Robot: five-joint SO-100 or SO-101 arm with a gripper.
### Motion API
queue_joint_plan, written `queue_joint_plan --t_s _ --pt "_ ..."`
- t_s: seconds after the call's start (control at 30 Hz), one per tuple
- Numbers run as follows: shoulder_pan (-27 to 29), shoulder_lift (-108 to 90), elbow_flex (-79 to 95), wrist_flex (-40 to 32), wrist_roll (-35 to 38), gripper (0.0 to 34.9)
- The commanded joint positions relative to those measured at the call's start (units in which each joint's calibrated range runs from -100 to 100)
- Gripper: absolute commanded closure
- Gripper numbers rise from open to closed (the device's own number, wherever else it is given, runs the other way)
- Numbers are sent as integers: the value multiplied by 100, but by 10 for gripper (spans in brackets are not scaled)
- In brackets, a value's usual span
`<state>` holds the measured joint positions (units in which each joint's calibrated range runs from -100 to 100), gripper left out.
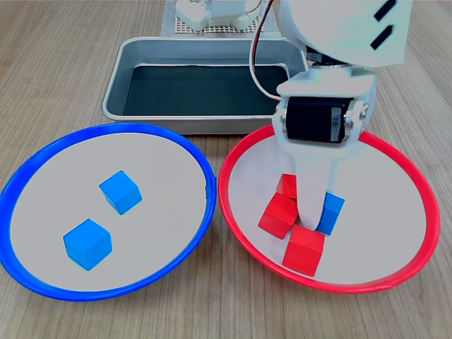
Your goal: Relocate any blue block in the red dish to the blue dish, correcting any misplacements.
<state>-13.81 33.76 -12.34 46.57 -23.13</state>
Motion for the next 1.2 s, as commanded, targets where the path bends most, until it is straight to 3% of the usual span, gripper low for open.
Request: queue_joint_plan --t_s 0.0,0.13,0.5,0.7,0.9,1.17 --pt "-64 -216 -127 10 73 328" --pt "-92 -276 -109 27 156 347" --pt "-130 -617 -254 -130 361 348" --pt "-92 -1120 -336 -287 835 349" --pt "453 -2109 183 -700 1744 349" --pt "1630 -2979 1412 -402 2037 349"
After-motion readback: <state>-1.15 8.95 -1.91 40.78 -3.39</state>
